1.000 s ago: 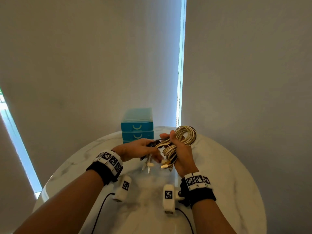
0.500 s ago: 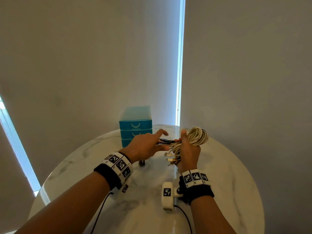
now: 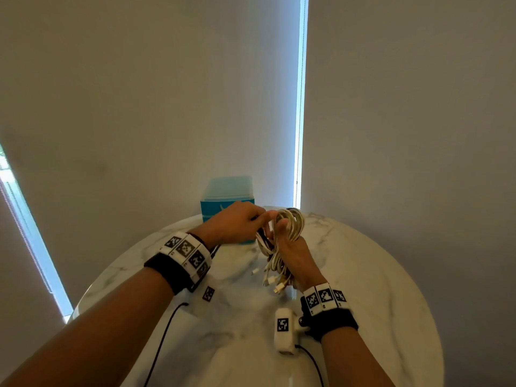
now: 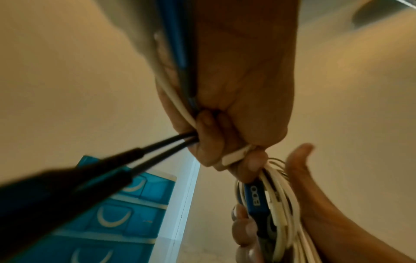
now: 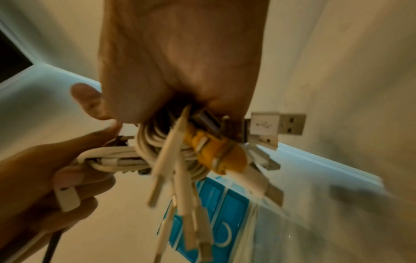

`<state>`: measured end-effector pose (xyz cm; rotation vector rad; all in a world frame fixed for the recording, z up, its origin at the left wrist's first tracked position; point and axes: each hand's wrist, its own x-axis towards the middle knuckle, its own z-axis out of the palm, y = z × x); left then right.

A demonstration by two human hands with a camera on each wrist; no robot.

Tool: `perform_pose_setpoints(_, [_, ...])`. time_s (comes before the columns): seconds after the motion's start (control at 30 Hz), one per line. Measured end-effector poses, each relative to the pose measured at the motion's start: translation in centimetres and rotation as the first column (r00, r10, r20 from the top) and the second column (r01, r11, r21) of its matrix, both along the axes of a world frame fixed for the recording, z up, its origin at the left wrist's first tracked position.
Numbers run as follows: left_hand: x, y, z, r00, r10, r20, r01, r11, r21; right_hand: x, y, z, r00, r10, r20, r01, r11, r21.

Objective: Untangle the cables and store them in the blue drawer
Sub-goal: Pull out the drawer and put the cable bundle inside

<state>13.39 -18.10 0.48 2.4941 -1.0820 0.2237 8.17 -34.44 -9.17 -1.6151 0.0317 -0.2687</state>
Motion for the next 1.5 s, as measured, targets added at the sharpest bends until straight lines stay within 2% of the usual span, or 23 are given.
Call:
perform_pose_setpoints(0.1, [0.4,0.8,0.5,0.994,0.046,-0.1,-0.048,0.999,-0.017,-0.2,0.8,0.3,0.996,0.083,0.019,-0.081,0.994,-0.076])
perform_pose_setpoints(0.2, [0.4,0.6,-0.2,0.987,0.095,-0.13,-0.092,0.995,0.025,-0.5,1.0,0.8,0.993,0.116,0.003,-0.115,0.987,-0.112])
perform_pose_setpoints(0.3, [0.2,0.0,-0.6,0.97,0.135,-0.202,-0.15,0.987,-0.061,-0.5,1.3,0.6,0.99,0.141,0.0,-0.139,0.977,-0.161])
perform_pose_setpoints(0.47, [-0.4,-1.2,-0.3,0.975,0.194,-0.107,-0.19,0.981,0.045,0.5,1.8,0.2,0.992,-0.005,-0.129,-0.013,0.991,-0.137])
perform_pose_setpoints(0.57, [-0.1,-1.6,-0.1,0.982,0.191,0.001,-0.191,0.982,-0.013,0.4,1.0,0.0,0.989,-0.062,-0.136,0.059,0.998,-0.024])
perform_pose_setpoints(0.67, [0.0,-1.9,-0.4,0.987,0.155,0.033,-0.151,0.984,-0.099,0.4,0.6,-0.3,0.99,-0.098,-0.098,0.102,0.994,0.044])
perform_pose_setpoints(0.77, [-0.1,-1.9,-1.4,0.986,0.14,-0.088,-0.16,0.94,-0.302,0.9,0.9,-0.5,0.994,-0.072,-0.081,0.084,0.984,0.155])
perform_pose_setpoints(0.9, [0.1,-1.8,-2.1,0.968,0.099,-0.228,-0.182,0.908,-0.377,0.6,0.7,-0.3,0.993,-0.073,-0.093,0.09,0.977,0.194])
perform_pose_setpoints(0.97, [0.3,-1.1,-1.5,0.961,0.079,-0.263,-0.179,0.908,-0.38,0.6,0.2,-0.4,0.987,-0.106,-0.12,0.135,0.953,0.271])
perform_pose_setpoints(1.03, [0.5,-0.2,-0.7,0.977,0.118,-0.177,-0.168,0.938,-0.302,0.7,-0.5,-0.5,0.977,-0.152,-0.15,0.196,0.918,0.344])
perform_pose_setpoints(1.1, [0.4,0.1,-0.1,0.979,0.123,-0.164,-0.16,0.958,-0.239,0.8,-0.7,-0.7,0.977,-0.144,-0.154,0.196,0.895,0.401])
perform_pose_setpoints(1.27, [0.4,-0.5,-0.1,0.959,0.112,-0.259,-0.185,0.944,-0.274,0.3,-0.3,-0.4,0.993,0.083,-0.084,-0.024,0.835,0.549])
perform_pose_setpoints(1.37, [0.7,-0.2,-0.2,0.95,0.058,-0.308,-0.154,0.943,-0.297,-0.2,-0.2,0.1,0.983,0.18,-0.042,-0.135,0.853,0.505])
perform_pose_setpoints(1.5, [1.2,0.0,-0.7,0.956,0.031,-0.291,-0.103,0.967,-0.233,0.4,0.2,-0.1,0.993,0.116,-0.037,-0.099,0.948,0.304])
